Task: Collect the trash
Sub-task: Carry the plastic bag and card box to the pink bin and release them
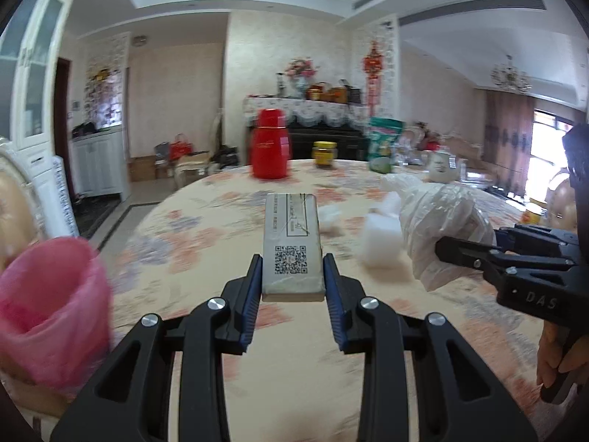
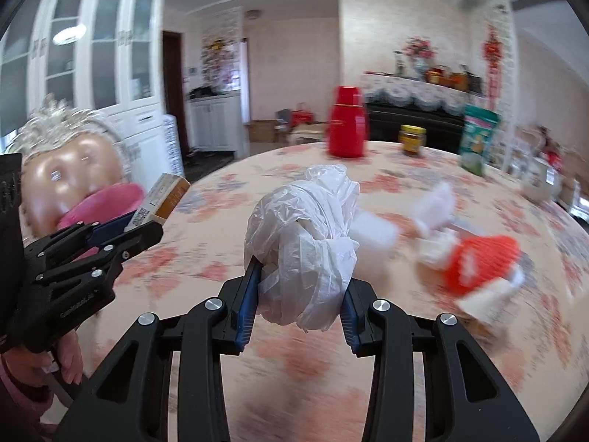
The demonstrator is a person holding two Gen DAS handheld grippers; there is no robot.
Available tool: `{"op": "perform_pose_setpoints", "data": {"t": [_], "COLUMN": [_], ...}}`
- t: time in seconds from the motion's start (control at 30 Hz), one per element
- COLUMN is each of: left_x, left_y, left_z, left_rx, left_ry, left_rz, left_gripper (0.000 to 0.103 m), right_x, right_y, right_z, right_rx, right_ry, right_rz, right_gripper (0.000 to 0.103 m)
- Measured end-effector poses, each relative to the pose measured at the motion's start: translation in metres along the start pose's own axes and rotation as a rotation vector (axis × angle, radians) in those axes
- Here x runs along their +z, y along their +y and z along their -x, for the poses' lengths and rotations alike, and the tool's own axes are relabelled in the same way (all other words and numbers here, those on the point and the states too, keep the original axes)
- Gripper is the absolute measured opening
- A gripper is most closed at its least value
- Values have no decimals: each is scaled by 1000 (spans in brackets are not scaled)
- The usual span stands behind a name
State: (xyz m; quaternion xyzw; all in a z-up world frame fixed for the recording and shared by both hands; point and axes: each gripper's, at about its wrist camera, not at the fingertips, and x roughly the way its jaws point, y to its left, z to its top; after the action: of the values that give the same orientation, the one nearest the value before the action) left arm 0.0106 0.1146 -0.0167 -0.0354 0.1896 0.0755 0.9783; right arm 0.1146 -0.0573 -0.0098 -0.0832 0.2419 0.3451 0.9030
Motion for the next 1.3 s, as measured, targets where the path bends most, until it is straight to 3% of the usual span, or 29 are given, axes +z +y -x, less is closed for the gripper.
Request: {"op": "perform_pose_setpoints", "data": {"t": [0.47, 0.63, 0.9, 1.07, 1.13, 1.17, 1.2, 1.27, 1.3], "left_x": [-12, -9, -12, -12, -12, -11, -11, -10, -10], "left_y": [153, 214, 302, 329, 334, 336, 337, 335, 334], "left_z": [61, 69, 42, 32, 30, 29, 29, 31, 35], "left_rx": [345, 421, 434, 458, 473, 473, 476, 489, 497], "left_ry": [-8, 14, 80, 102, 105, 105, 107, 93, 77], "left_rz": [137, 176, 265, 267, 255, 254, 255, 254, 250], "left_gripper": [32, 32, 32, 32, 32, 34, 38, 54, 57], "right_x": [40, 60, 89, 92, 90, 90, 88, 84, 82], "right_y": [147, 185, 244, 275, 285, 289, 291, 290, 286], "right_z": [-77, -115, -173, -199, -205, -208, -210, -209, -208], "right_rx": [355, 453, 557, 566, 564, 563, 558, 543, 550], "right_ry": [55, 69, 98, 119, 122, 128, 134, 111, 108], "right_rz": [197, 216, 252, 312, 332, 340, 346, 348, 343], "right_gripper": [39, 39, 39, 40, 43, 51, 69, 77, 77]}}
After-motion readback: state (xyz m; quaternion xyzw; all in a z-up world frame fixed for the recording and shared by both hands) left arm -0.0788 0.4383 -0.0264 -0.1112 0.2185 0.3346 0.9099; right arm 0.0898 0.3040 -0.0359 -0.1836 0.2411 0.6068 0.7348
